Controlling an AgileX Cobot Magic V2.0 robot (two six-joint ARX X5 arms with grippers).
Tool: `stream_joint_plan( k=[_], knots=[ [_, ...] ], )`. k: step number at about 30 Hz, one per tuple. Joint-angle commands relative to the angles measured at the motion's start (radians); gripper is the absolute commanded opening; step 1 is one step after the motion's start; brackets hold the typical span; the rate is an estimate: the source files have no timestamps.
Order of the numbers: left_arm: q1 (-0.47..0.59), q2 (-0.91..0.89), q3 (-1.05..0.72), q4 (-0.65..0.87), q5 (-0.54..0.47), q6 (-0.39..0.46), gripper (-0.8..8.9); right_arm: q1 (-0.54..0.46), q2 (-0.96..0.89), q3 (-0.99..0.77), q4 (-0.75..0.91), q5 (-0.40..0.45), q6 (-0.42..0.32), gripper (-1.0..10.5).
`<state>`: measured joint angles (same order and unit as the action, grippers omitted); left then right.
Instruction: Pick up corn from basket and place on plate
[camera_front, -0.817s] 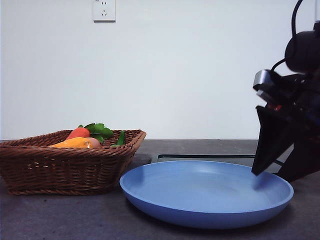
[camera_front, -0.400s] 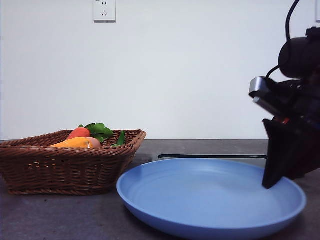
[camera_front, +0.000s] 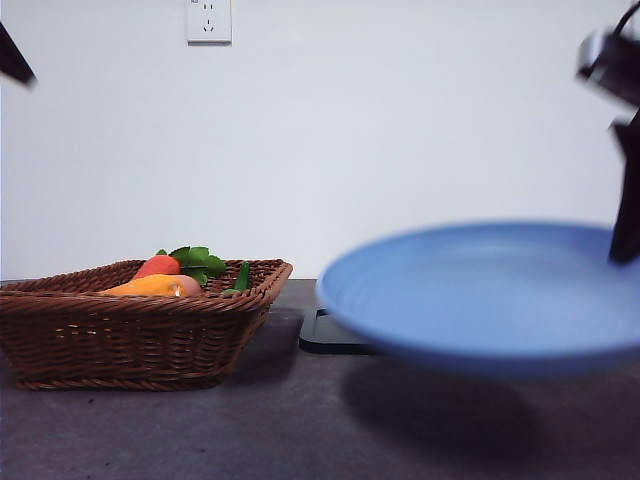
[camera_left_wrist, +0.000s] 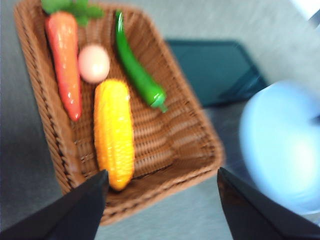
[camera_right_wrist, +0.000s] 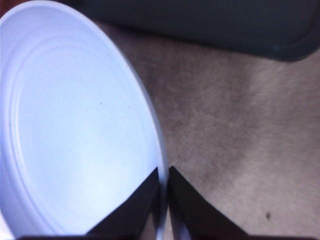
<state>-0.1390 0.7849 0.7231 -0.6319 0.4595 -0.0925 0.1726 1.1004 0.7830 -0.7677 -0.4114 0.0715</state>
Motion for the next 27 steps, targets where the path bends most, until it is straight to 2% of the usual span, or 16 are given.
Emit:
stream_joint_plan(
  k=[1,10,19,27],
  knots=[
    [-0.062,0.095,0.031,0.047,-0.068,0.004,3.55,-0.014,-0.082,0.025,-0.028,-0.005,0.005,0.0],
    [-0.226,0.417,0.151,0.131,-0.321,0.007,3.55,-0.032,-0.249,0.031,-0.089,-0.007,0.023,0.0],
    [-0.281,0.699,0.293,0.117,-0.410,0.030,3.54,-0.032,-0.266,0.031,-0.097,-0.007,0.023,0.0],
    [-0.293,0.834,0.349,0.095,-0.484,0.033,3.54,-0.032,-0.266,0.031,-0.093,-0.007,0.022,0.0]
  ],
)
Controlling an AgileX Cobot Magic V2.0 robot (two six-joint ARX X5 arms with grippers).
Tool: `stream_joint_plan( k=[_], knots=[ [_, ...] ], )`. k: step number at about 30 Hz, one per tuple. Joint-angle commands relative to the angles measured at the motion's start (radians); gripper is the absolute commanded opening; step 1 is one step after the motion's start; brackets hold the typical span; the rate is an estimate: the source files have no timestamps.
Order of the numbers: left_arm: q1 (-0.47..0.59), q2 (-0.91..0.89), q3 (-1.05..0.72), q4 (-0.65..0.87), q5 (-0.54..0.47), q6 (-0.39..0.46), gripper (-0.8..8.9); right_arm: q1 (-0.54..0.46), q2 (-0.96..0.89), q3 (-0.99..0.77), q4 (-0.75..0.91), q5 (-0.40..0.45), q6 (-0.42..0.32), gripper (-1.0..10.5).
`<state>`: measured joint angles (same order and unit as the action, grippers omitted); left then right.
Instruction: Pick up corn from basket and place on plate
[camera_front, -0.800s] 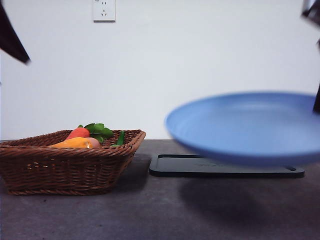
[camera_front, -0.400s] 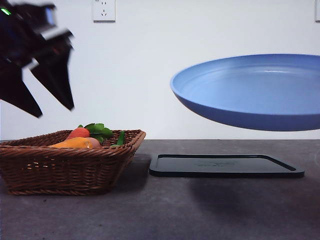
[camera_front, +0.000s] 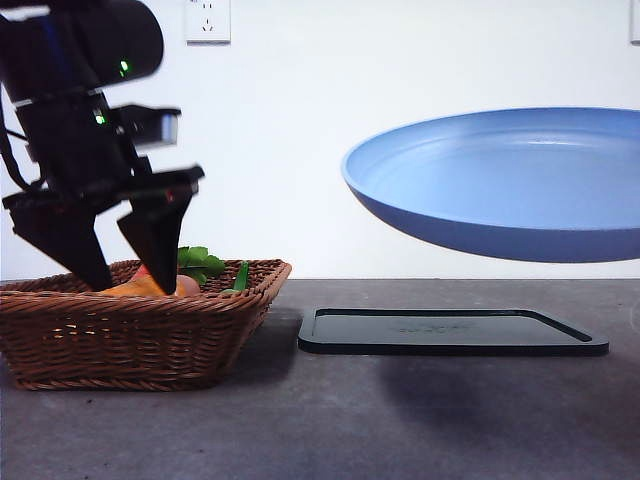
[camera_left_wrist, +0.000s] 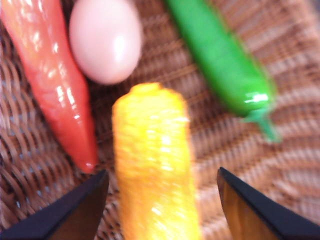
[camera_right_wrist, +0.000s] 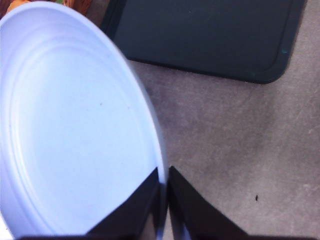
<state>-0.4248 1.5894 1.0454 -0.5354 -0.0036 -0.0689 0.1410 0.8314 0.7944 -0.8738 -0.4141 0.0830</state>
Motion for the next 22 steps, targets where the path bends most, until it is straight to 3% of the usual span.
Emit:
stream_joint_plan(
  k=[1,11,22],
  knots=[
    [-0.008,0.036,0.027,-0.001,-0.029,0.009,3.54,0.000,0.003,0.019,0.013,-0.005,0.011,0.0],
    [-0.010,0.097,0.027,-0.023,-0.029,0.008,3.41,0.000,0.003,0.019,0.037,-0.006,0.011,0.0],
    [-0.018,0.089,0.071,-0.093,-0.030,0.004,1.92,0.000,0.004,0.019,0.051,-0.005,0.013,0.0]
  ],
)
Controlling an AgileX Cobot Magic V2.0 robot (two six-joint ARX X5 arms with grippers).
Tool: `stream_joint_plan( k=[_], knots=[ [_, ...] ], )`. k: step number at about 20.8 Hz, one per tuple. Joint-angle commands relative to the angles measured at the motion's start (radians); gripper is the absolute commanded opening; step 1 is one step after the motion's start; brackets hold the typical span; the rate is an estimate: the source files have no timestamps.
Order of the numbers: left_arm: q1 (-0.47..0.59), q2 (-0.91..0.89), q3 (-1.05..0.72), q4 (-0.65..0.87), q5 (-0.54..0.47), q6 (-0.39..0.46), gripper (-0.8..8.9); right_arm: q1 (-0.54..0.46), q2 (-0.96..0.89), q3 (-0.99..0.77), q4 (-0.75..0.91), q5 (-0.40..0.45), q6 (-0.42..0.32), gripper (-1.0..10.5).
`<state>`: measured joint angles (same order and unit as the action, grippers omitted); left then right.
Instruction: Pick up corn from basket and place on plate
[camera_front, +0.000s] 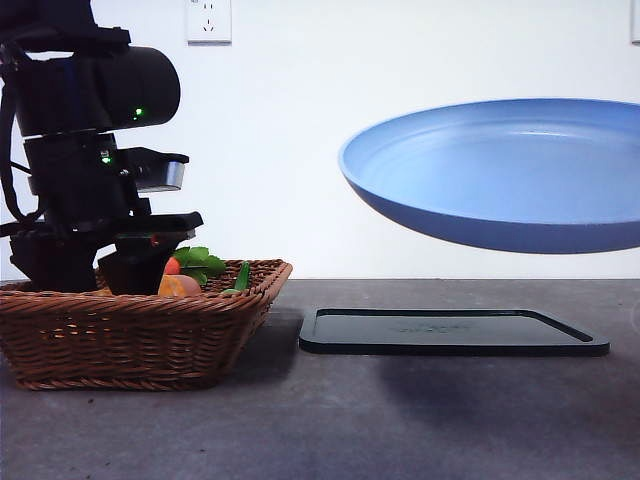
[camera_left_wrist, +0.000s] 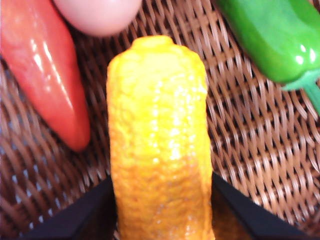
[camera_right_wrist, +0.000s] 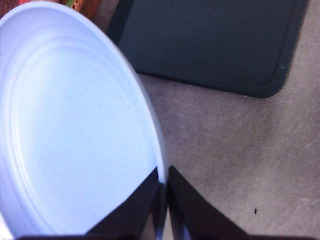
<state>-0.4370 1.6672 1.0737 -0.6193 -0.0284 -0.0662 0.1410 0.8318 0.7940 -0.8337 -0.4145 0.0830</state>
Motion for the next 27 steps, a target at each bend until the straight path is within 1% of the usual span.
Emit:
stream_joint_plan(
  k=[1,5,8,13,14,17,21,23,27],
  knots=[
    [-0.006,0.008,0.056,-0.022,-0.005,0.001,1.90,0.000,0.004,0.020,0.011,-0.005,0.013,0.0],
    [-0.006,0.005,0.139,-0.091,-0.005,-0.003,1.90,0.000,0.004,0.020,0.011,-0.005,0.016,0.0],
    [-0.011,0.005,0.210,-0.149,0.003,-0.003,1.90,0.000,0.011,0.020,0.026,-0.005,0.035,0.0],
    [-0.043,0.005,0.333,-0.203,0.068,-0.023,1.90,0.001,0.084,0.020,0.070,-0.008,0.074,0.0],
    [-0.053,0.005,0.352,-0.204,0.089,-0.026,1.90,0.001,0.107,0.020,0.081,-0.008,0.078,0.0],
    [-0.090,0.005,0.404,-0.195,0.191,-0.037,1.90,0.001,0.191,0.020,0.121,-0.028,0.089,0.0],
    [-0.162,0.005,0.422,-0.136,0.311,-0.058,1.90,0.001,0.321,0.020,0.208,-0.083,0.117,0.0],
    [-0.195,0.005,0.422,-0.116,0.328,-0.058,1.90,0.001,0.373,0.020,0.249,-0.108,0.133,0.0],
    [-0.314,0.008,0.422,-0.051,0.317,-0.050,1.90,0.001,0.496,0.020,0.348,-0.190,0.188,0.0]
  ],
)
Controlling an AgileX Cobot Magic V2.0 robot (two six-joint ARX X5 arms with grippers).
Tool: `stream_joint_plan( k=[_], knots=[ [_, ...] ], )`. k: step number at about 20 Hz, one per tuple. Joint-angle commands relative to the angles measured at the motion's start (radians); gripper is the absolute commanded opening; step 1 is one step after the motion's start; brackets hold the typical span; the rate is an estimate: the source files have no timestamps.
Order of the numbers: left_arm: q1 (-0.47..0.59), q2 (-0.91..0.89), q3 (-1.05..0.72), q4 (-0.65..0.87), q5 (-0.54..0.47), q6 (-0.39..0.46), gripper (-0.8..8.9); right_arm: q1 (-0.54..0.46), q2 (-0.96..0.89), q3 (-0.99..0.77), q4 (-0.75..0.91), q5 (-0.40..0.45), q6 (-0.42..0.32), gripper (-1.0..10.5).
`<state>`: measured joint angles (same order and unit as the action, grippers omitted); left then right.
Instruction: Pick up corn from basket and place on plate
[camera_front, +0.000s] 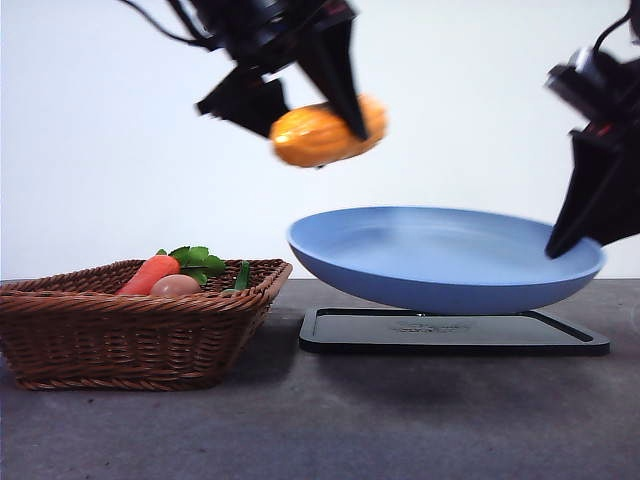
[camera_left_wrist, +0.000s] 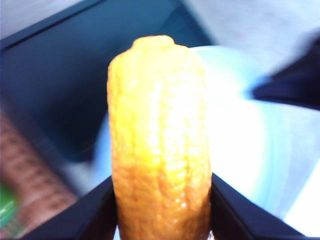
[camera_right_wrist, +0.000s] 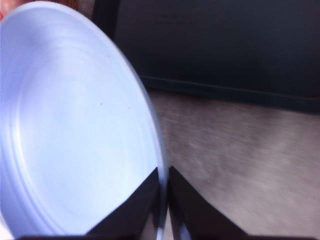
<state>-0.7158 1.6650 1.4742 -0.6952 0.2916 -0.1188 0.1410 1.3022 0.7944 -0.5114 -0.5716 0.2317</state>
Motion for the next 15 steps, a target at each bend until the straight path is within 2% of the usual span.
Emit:
stream_joint_plan(
  k=[1,3,10,15],
  knots=[
    [-0.058,0.012,0.021,0.033,-0.008,0.009,1.91,0.001,0.039,0.019,0.040,-0.058,0.047,0.0],
    [-0.095,0.033,0.021,0.030,-0.008,0.054,1.91,0.001,0.043,0.019,0.059,-0.076,0.059,0.0],
    [-0.124,0.169,0.021,0.025,-0.008,0.066,1.96,0.001,0.043,0.021,0.063,-0.084,0.067,0.0],
    [-0.126,0.200,0.021,0.011,-0.032,0.066,3.34,0.001,0.043,0.021,0.065,-0.083,0.064,0.0]
  ],
)
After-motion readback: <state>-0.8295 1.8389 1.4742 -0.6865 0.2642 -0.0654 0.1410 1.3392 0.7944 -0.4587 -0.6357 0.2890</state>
